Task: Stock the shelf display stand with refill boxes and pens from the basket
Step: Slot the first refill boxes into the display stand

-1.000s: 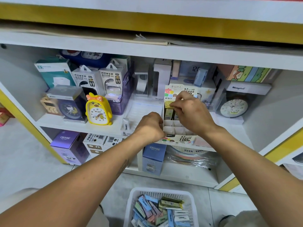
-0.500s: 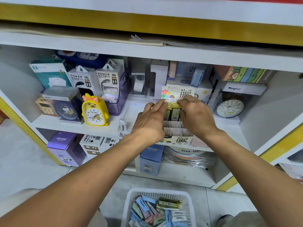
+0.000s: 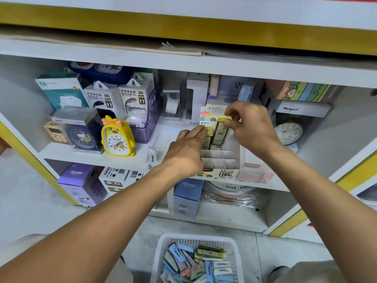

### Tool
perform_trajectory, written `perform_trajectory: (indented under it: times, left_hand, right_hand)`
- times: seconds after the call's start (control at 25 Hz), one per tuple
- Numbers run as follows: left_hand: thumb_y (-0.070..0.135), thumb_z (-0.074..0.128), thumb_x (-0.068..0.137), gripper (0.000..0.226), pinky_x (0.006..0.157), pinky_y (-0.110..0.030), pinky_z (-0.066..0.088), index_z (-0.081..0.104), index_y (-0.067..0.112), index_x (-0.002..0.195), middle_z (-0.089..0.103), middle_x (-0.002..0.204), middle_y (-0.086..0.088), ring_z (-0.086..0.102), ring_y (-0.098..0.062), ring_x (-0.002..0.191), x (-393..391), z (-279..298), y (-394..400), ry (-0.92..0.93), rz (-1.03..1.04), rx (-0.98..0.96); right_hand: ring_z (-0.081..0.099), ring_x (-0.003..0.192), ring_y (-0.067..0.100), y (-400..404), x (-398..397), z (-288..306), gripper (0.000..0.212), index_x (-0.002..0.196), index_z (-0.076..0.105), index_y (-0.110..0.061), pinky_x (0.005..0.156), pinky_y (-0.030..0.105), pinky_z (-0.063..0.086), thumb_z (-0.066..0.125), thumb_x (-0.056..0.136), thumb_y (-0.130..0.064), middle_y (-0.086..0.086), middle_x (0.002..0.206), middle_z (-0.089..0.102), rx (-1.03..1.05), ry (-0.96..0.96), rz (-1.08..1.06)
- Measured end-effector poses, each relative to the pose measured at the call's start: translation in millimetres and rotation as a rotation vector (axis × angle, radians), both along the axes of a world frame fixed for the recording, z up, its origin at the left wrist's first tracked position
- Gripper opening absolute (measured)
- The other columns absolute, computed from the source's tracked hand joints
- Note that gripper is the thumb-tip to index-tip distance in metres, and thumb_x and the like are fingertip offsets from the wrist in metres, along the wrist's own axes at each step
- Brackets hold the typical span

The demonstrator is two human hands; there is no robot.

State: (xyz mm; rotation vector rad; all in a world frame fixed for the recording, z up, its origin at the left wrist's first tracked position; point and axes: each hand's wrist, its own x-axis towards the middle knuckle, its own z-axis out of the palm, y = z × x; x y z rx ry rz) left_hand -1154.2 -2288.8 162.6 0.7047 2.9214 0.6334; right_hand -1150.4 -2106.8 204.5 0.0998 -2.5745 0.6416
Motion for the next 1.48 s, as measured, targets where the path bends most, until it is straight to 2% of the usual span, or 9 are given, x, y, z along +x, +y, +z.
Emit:
perform_trajectory:
  times: [0.32, 0.48, 0.64, 0.84, 0.92, 1.0, 1.08, 1.2, 1.48]
  left_hand:
    - [-0.002, 0.061, 0.079, 0.093, 0.112, -0.021, 0.020, 0.016, 0.023, 0.157, 0.010, 0.163, 0.014, 0.015, -0.014, 0.146, -3.5, 1.7, -11.8, -0.074, 0.074, 0.088]
    - [-0.001, 0.062, 0.080, 0.091, 0.117, -0.026, 0.022, 0.018, 0.021, 0.157, 0.011, 0.163, 0.012, 0.015, -0.015, 0.148, -2.2, 0.1, -15.5, -0.098, 0.073, 0.075]
    - [0.000, 0.061, 0.081, 0.088, 0.118, -0.026, 0.023, 0.020, 0.021, 0.156, 0.013, 0.163, 0.011, 0.017, -0.014, 0.148, -2.2, 1.9, -14.9, -0.100, 0.059, 0.085]
    - [0.000, 0.061, 0.081, 0.085, 0.116, -0.026, 0.026, 0.024, 0.020, 0.155, 0.018, 0.162, 0.009, 0.022, -0.015, 0.146, -0.5, 2.3, -12.5, -0.087, 0.046, 0.104]
    - [0.000, 0.061, 0.081, 0.084, 0.114, -0.025, 0.026, 0.025, 0.020, 0.154, 0.019, 0.161, 0.008, 0.023, -0.015, 0.146, -0.3, 1.6, -12.2, -0.077, 0.036, 0.097]
    - [-0.001, 0.059, 0.082, 0.082, 0.113, -0.024, 0.026, 0.026, 0.020, 0.154, 0.021, 0.160, 0.008, 0.024, -0.015, 0.145, 0.4, 0.7, -11.7, -0.055, 0.024, 0.086]
    - [-0.001, 0.059, 0.082, 0.080, 0.110, -0.024, 0.027, 0.028, 0.019, 0.153, 0.025, 0.158, 0.007, 0.027, -0.016, 0.143, 1.0, 0.2, -11.3, -0.025, 0.016, 0.085]
    - [-0.001, 0.057, 0.082, 0.080, 0.108, -0.025, 0.030, 0.027, 0.021, 0.153, 0.026, 0.157, 0.008, 0.028, -0.017, 0.141, 2.2, -1.7, -10.6, 0.023, 0.005, 0.067]
    - [0.003, 0.061, 0.079, 0.082, 0.109, -0.026, 0.030, 0.029, 0.019, 0.153, 0.030, 0.156, 0.004, 0.029, -0.018, 0.142, 3.5, -0.5, -18.0, 0.030, 0.019, 0.077]
  right_hand:
    - [0.060, 0.082, 0.013, -13.5, 12.6, 3.4, 0.020, 0.091, 0.069, -0.020, 0.073, 0.017, 0.046, 0.080, 0.081, -0.007, -0.005, 0.081, 0.064, -0.223, -0.139, 0.092]
    - [0.060, 0.083, 0.016, -16.4, 11.1, 0.9, 0.019, 0.094, 0.070, -0.015, 0.075, 0.021, 0.049, 0.079, 0.081, -0.004, -0.005, 0.081, 0.063, -0.279, -0.138, 0.088]
    - [0.062, 0.086, 0.017, -15.7, 9.9, 0.3, 0.018, 0.095, 0.071, -0.014, 0.080, 0.028, 0.051, 0.079, 0.081, -0.005, 0.002, 0.087, 0.068, -0.254, -0.130, 0.109]
    - [0.061, 0.081, 0.011, -8.2, 8.9, -8.8, 0.017, 0.095, 0.071, -0.014, 0.071, 0.015, 0.049, 0.079, 0.083, -0.007, -0.003, 0.085, 0.067, -0.191, -0.180, 0.074]
    - [0.060, 0.078, 0.010, -8.5, 8.4, -13.4, 0.015, 0.097, 0.072, -0.015, 0.064, 0.004, 0.041, 0.078, 0.084, -0.010, -0.007, 0.081, 0.065, -0.147, -0.181, 0.054]
    - [0.060, 0.078, 0.012, -13.0, 7.4, -20.0, 0.013, 0.098, 0.074, -0.015, 0.061, 0.001, 0.037, 0.077, 0.086, -0.012, -0.006, 0.081, 0.065, -0.096, -0.195, 0.061]
    - [0.060, 0.080, 0.014, -19.3, 6.2, -26.7, 0.012, 0.098, 0.075, -0.014, 0.068, 0.007, 0.042, 0.075, 0.086, -0.010, -0.002, 0.083, 0.066, -0.064, -0.209, 0.097]
    - [0.061, 0.086, 0.019, -23.9, 3.7, -32.0, 0.015, 0.101, 0.075, -0.011, 0.083, 0.029, 0.049, 0.070, 0.088, -0.005, 0.004, 0.092, 0.067, -0.033, -0.151, 0.131]
    - [0.063, 0.083, 0.024, -23.7, 13.4, -33.0, 0.014, 0.097, 0.069, -0.016, 0.078, 0.037, 0.054, 0.059, 0.092, -0.008, 0.000, 0.091, 0.069, 0.015, -0.125, 0.055]
